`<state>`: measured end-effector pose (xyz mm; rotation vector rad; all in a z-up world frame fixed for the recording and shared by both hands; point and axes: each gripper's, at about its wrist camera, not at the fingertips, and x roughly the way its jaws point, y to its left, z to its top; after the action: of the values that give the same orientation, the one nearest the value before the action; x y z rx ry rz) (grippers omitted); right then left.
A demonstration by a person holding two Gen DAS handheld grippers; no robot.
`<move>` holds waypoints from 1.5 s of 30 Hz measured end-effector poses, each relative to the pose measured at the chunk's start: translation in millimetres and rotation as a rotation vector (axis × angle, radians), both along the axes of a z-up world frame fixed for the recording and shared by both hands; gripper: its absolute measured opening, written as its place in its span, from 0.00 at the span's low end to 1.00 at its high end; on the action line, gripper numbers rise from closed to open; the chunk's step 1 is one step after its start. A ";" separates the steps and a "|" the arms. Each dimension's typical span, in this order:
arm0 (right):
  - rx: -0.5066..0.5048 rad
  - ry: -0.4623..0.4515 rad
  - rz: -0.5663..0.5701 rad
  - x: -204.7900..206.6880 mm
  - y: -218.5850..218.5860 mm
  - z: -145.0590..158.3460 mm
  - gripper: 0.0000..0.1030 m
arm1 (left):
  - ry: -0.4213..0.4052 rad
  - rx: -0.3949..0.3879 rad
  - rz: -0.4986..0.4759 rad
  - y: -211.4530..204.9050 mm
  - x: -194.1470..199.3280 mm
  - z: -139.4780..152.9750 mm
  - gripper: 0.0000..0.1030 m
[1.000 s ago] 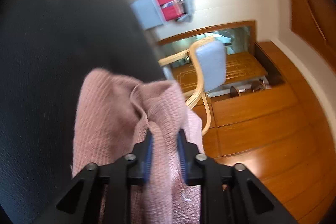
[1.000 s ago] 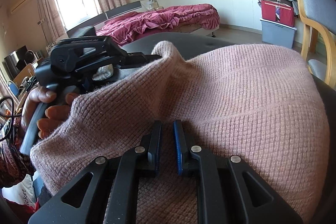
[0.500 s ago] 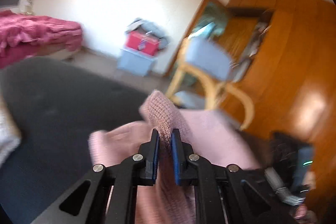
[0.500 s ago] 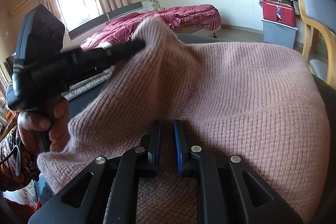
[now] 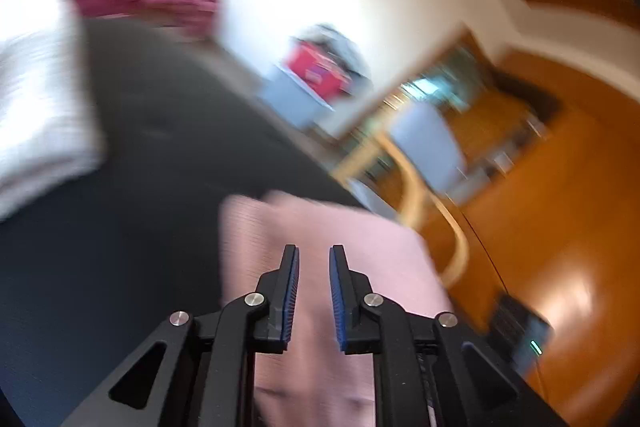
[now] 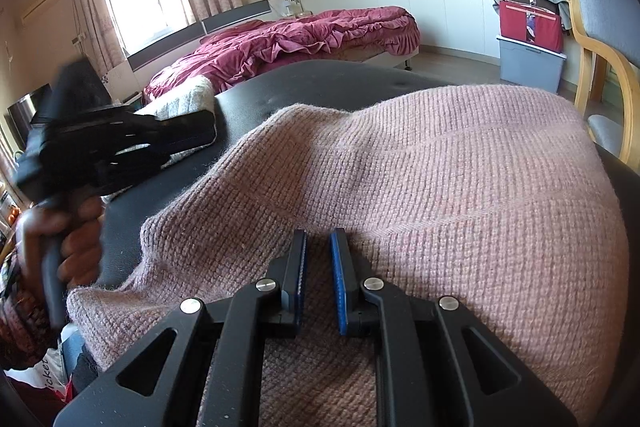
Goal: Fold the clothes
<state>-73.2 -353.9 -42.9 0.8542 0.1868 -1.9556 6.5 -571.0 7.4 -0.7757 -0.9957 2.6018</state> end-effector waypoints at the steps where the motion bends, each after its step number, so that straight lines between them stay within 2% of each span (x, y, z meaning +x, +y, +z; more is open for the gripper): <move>1: 0.001 0.001 0.000 0.2 -0.3 0.1 0.13 | 0.011 -0.044 -0.058 17.4 -0.5 8.8 0.18; 4: 0.001 0.001 -0.002 -0.1 -0.3 0.7 0.13 | -0.059 -0.240 -0.105 57.3 -12.1 12.2 0.18; 6: -0.002 -0.001 -0.003 -0.7 0.3 1.0 0.13 | -0.155 -0.341 -0.070 66.6 -14.7 -1.7 0.18; 7: -0.005 -0.002 -0.002 -1.0 0.9 1.1 0.13 | -0.177 -0.374 -0.046 67.9 -13.2 -7.2 0.13; 8: -0.007 -0.004 -0.001 -1.2 1.4 1.2 0.13 | -0.174 -0.393 -0.022 67.2 -10.6 -11.4 0.08; 10: -0.012 -0.004 0.003 -1.2 1.8 1.6 0.13 | -0.139 -0.443 -0.014 69.8 -0.2 -17.4 0.06; 12: -0.042 0.002 -0.006 1.0 10.1 11.0 0.13 | -0.125 -0.432 -0.017 66.1 9.0 -18.2 0.06; 14: -0.091 0.004 -0.029 3.0 24.2 25.5 0.13 | -0.108 -0.371 -0.022 51.6 17.6 -13.6 0.06; 16: -0.152 0.012 -0.058 5.3 50.6 48.7 0.13 | -0.093 -0.333 0.054 32.3 39.7 -2.7 0.08; 19: -0.096 0.053 -0.171 5.6 86.2 69.1 0.13 | -0.013 -0.331 0.101 33.5 56.2 23.4 0.12; 21: -0.020 0.063 -0.214 6.2 101.8 68.7 0.13 | 0.041 -0.367 0.004 62.0 59.5 34.6 0.18; 23: 0.025 0.060 -0.200 10.1 108.2 61.3 0.13 | 0.073 -0.414 -0.118 94.6 58.0 38.7 0.18; 25: 0.058 0.044 -0.140 19.1 103.5 50.3 0.13 | 0.045 -0.492 -0.231 127.9 44.6 28.7 0.18; 28: 0.160 0.096 -0.095 36.6 81.4 31.8 0.13 | -0.084 -0.720 -0.188 152.2 32.8 -0.9 0.18; 29: 0.196 0.113 -0.078 42.6 73.7 24.9 0.13 | -0.105 -0.743 -0.171 150.1 32.3 -8.9 0.18; 31: 0.252 0.131 -0.052 51.8 65.6 11.8 0.13 | -0.083 -0.722 -0.152 135.0 44.8 -16.6 0.18; 33: 0.267 0.176 -0.048 58.3 65.6 5.8 0.13 | -0.063 -0.756 -0.131 126.8 58.9 -20.3 0.18; 38: 0.220 0.129 -0.047 49.6 74.4 8.2 0.13 | -0.075 -0.714 -0.130 126.4 60.8 -9.2 0.17; 40: 0.181 0.144 -0.040 46.3 81.3 26.2 0.13 | -0.064 -0.655 -0.133 124.2 62.3 4.2 0.17; 42: 0.135 0.159 -0.038 42.2 89.1 45.1 0.13 | 0.003 -0.581 -0.115 120.3 65.7 27.3 0.17; 43: 0.054 0.174 -0.085 33.4 99.8 62.1 0.13 | 0.031 -0.553 -0.098 120.1 62.6 38.3 0.18; 44: -0.020 0.189 -0.133 24.2 109.5 78.0 0.21 | 0.044 -0.546 -0.082 122.1 57.4 45.0 0.19; 45: -0.040 0.200 -0.184 12.0 111.5 85.4 0.29 | 0.041 -0.564 -0.078 126.3 48.5 47.3 0.20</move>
<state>-61.2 -242.4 42.5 0.6688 0.1907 -2.2110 55.0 -444.7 54.8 -0.8490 -0.1992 2.8371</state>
